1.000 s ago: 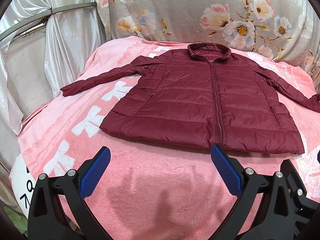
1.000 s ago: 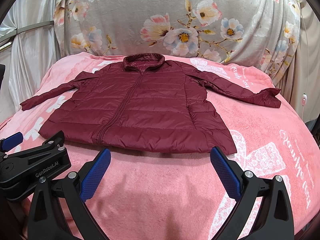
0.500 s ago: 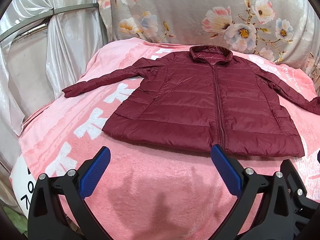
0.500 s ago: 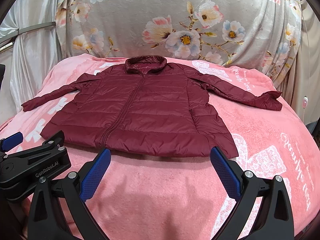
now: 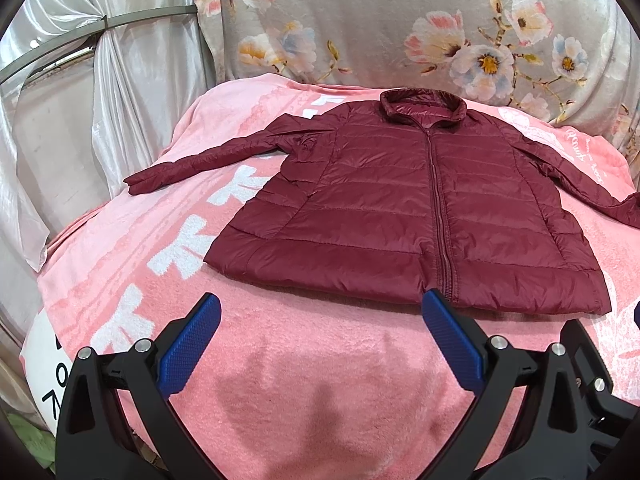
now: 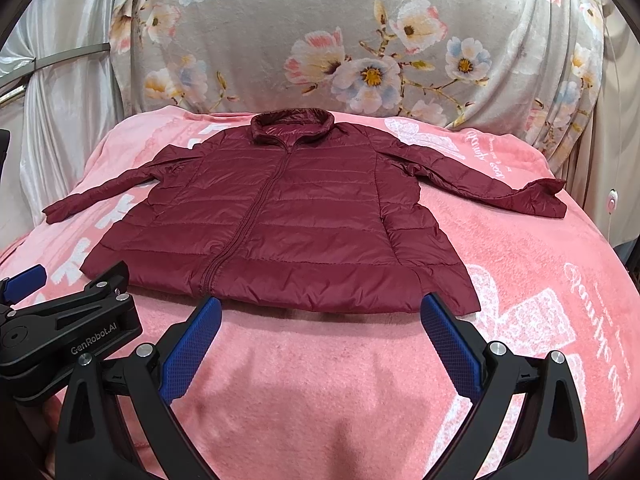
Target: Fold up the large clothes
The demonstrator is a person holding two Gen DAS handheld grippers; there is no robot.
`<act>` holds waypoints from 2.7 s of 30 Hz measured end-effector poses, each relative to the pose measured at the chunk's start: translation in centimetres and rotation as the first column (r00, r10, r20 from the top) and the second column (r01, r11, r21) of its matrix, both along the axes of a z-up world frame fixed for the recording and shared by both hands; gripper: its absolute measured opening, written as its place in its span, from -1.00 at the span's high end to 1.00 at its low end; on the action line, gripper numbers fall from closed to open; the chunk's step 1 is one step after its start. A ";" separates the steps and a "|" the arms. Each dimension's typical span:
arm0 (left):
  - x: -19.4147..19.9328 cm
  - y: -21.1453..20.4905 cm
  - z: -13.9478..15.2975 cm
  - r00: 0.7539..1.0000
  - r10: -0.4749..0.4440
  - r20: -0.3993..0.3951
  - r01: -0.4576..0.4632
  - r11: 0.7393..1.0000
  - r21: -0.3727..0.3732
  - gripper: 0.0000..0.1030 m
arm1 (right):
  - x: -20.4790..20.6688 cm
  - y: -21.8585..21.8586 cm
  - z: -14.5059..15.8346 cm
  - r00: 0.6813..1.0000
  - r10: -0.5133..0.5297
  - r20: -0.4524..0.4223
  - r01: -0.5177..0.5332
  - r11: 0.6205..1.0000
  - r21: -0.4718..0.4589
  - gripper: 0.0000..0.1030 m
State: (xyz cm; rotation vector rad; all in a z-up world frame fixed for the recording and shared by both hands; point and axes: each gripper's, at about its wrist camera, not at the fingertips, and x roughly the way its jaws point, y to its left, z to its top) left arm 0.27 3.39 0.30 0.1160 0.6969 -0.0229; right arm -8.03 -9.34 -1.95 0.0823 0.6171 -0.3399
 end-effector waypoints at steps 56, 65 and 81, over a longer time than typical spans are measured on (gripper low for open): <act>17.6 -2.8 -3.1 0.992 0.027 -0.120 -0.031 0.999 -0.033 -0.91 | 11.4 -42.5 -0.7 0.745 -0.661 -0.089 0.660 0.711 0.241 -0.90; 20.3 -3.0 -3.8 0.991 0.047 -0.126 -0.051 0.998 -0.031 -0.91 | 15.2 -47.6 -2.9 0.621 -0.767 -0.160 0.784 0.613 0.103 -0.42; 23.0 1.0 -5.7 0.968 0.120 -0.221 -0.143 0.986 -0.091 -0.91 | 22.4 -32.2 8.2 0.938 -0.270 0.215 0.241 0.958 0.155 0.90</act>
